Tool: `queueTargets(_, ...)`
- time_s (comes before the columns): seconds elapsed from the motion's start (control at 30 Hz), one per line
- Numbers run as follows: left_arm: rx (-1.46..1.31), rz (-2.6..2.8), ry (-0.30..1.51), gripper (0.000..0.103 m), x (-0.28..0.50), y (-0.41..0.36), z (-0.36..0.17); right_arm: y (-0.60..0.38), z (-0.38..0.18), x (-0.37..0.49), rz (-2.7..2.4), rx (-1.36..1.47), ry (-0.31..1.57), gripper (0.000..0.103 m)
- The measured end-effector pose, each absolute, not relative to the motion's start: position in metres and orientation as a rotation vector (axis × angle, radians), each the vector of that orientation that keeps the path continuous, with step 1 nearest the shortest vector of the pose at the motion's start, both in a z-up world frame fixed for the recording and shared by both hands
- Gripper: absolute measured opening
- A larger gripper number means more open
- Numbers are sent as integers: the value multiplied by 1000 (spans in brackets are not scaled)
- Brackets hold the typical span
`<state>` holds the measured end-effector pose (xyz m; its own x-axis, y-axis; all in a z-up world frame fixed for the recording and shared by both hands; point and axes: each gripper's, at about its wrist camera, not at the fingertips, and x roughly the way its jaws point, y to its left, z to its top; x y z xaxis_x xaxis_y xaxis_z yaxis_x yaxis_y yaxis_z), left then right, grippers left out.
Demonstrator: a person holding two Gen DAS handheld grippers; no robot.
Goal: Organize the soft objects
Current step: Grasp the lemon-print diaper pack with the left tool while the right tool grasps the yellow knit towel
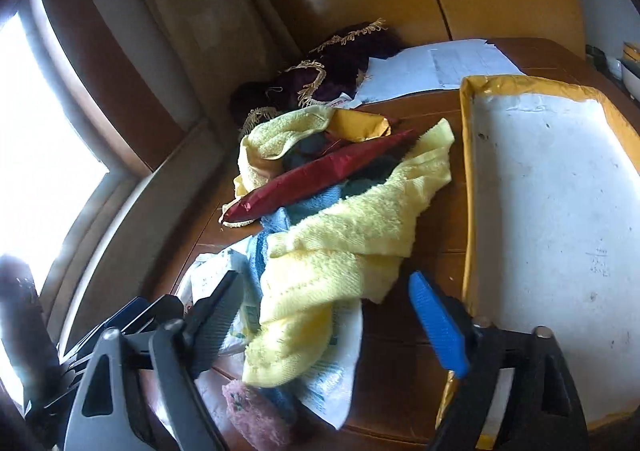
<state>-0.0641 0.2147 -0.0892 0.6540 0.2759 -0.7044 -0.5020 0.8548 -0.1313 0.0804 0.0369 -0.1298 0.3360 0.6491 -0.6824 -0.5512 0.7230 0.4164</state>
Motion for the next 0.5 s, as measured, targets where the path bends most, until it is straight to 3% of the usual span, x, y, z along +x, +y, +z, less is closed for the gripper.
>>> queueTargets(0.27, -341, 444, 756, 92, -51, 209, -105, 11, -116, 64, 699, 56, 927, 82)
queueTargets(0.33, -346, 446, 750, 84, -50, 211, -107, 21, -110, 56, 716, 14, 902, 82)
queueTargets(0.5, -356, 473, 748, 78, -47, 211, -113, 41, -99, 68, 747, 6, 932, 81)
